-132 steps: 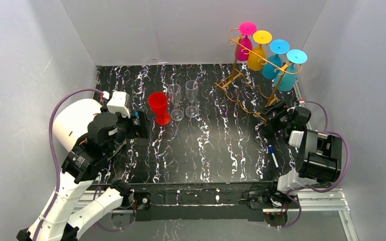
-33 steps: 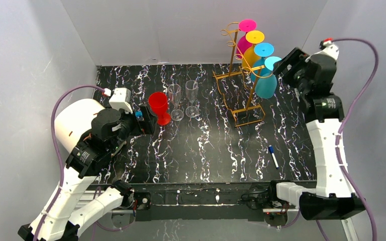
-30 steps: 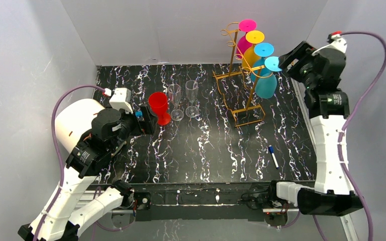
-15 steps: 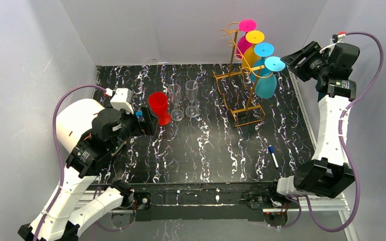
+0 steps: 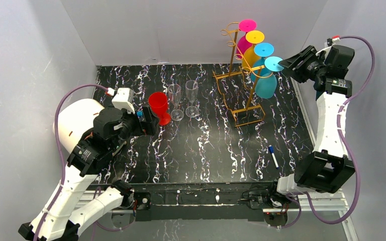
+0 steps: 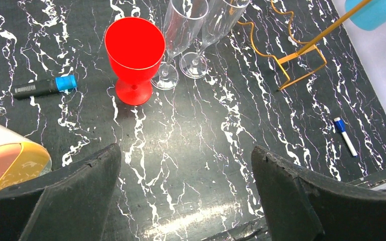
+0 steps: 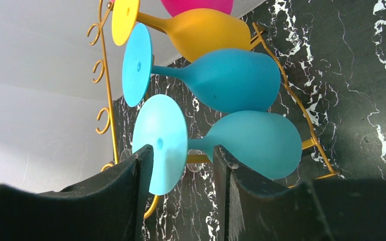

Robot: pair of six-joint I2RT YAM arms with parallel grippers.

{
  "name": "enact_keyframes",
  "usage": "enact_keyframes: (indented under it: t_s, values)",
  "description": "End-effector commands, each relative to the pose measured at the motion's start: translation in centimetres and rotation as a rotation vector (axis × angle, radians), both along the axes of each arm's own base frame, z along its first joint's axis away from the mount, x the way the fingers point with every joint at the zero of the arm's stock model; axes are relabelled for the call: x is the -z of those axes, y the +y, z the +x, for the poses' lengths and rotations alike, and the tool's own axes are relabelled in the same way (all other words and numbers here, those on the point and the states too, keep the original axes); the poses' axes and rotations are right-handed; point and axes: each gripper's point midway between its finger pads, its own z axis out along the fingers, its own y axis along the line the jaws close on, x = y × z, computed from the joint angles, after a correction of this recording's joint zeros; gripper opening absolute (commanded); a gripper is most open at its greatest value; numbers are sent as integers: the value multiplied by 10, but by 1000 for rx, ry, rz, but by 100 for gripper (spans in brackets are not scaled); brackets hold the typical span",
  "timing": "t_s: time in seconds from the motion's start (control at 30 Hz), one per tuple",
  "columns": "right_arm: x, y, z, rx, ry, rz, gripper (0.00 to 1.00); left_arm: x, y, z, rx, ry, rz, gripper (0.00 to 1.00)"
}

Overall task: Take the wine glass off the wine glass rack
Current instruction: Pick up the wine glass from the wine rack.

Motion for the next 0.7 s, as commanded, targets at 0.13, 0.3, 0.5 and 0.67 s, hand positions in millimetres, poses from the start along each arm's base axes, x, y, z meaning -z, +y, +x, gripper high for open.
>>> enact_keyframes:
  t_s: [0.13, 0.3, 0.5, 0.67]
  values:
    - [-4, 0, 5, -14, -33, 9, 52, -10, -1, -1, 13, -20, -13, 98]
    - [-6, 2, 10, -22, -43, 39, 45, -11, -1, -1, 11, -23, -15, 98]
    - [-9, 1, 12, -11, -44, 55, 35, -9, -1, -1, 13, -19, -16, 98]
    - [-11, -2, 11, 20, -50, 65, 28, -9, -1, -1, 8, -20, -15, 98]
